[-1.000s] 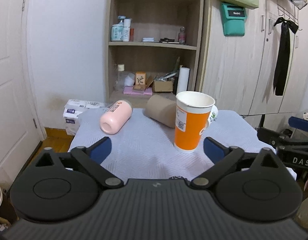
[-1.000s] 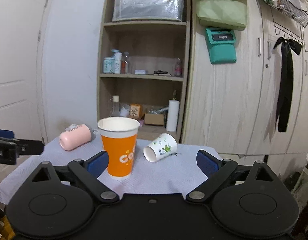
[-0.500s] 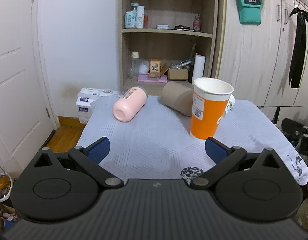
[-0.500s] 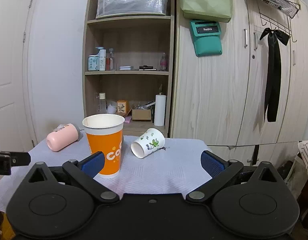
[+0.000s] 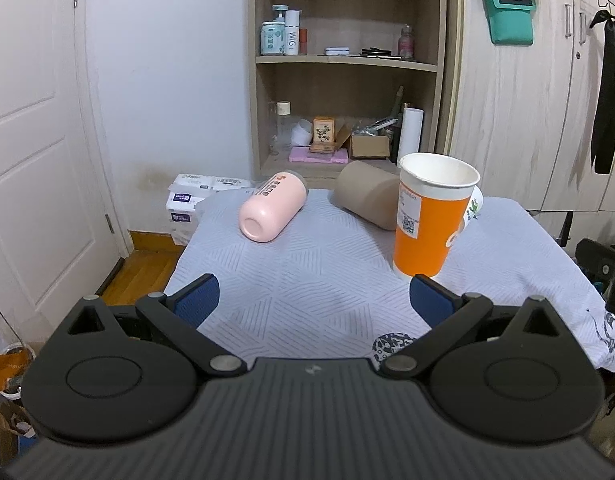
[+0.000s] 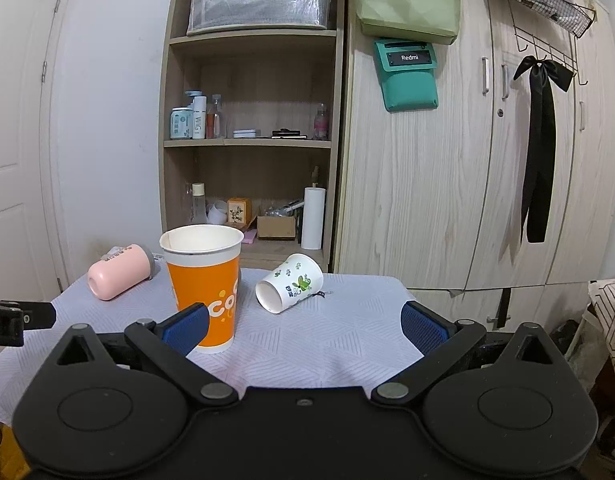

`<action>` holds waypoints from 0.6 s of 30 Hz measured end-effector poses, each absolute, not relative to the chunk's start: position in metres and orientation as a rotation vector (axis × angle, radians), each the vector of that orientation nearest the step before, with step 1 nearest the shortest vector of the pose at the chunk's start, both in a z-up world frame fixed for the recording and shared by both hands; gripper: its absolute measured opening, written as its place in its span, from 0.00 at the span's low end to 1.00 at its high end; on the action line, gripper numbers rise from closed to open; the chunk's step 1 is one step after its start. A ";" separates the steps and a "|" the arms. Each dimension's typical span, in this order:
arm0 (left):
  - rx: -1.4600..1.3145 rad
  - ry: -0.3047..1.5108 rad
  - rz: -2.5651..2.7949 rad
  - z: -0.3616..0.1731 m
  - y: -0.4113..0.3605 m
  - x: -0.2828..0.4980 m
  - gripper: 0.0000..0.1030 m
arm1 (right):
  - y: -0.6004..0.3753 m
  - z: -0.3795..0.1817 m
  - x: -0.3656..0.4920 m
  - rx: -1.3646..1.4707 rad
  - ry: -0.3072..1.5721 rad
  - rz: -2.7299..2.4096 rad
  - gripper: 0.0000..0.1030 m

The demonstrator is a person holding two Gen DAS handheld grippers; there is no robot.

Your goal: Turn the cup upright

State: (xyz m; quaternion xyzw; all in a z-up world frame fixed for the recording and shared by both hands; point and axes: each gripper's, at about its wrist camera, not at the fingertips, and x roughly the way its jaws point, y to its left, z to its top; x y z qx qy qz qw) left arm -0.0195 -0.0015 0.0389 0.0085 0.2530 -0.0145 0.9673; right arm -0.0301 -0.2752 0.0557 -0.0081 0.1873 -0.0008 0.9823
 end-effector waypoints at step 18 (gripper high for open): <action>0.054 0.516 -0.001 0.037 -0.005 -0.017 1.00 | -0.275 0.053 -0.029 -0.016 0.400 -0.024 1.00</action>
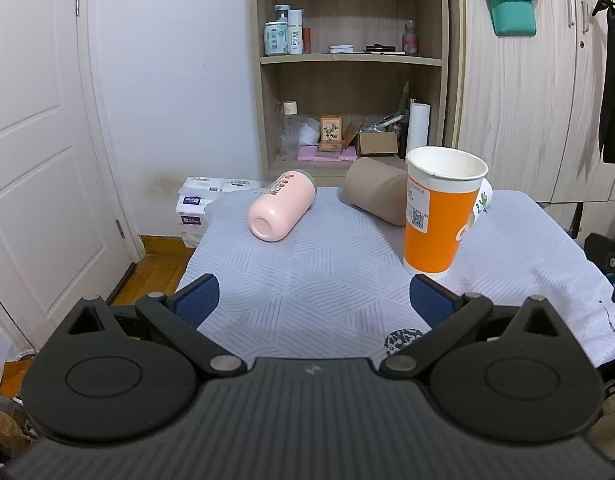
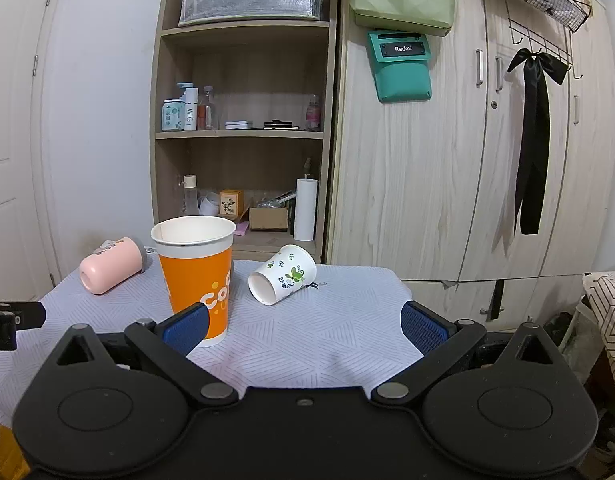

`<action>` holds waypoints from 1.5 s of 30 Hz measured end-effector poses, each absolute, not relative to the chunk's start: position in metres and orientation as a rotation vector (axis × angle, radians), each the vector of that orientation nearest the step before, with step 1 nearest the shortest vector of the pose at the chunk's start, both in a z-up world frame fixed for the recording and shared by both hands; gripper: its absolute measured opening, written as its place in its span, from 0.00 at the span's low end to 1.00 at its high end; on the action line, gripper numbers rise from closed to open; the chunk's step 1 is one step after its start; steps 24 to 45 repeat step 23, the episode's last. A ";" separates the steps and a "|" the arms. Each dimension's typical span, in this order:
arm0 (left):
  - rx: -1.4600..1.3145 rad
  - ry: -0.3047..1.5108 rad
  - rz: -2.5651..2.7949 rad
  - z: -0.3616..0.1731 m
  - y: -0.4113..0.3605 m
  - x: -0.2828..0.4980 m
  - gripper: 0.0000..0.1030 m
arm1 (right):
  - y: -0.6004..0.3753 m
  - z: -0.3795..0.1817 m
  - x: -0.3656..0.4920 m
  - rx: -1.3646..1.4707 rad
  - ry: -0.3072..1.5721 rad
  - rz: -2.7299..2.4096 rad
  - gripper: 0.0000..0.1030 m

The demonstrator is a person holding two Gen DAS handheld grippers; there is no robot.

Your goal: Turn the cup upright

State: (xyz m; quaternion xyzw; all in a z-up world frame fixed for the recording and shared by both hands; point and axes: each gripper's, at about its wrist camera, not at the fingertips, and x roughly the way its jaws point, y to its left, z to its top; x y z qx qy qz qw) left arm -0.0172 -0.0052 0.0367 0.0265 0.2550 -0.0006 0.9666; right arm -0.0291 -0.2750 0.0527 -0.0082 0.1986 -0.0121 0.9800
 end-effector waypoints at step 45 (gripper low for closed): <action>0.026 0.515 -0.001 0.036 -0.002 -0.020 1.00 | -0.271 0.052 -0.031 -0.034 0.404 -0.034 1.00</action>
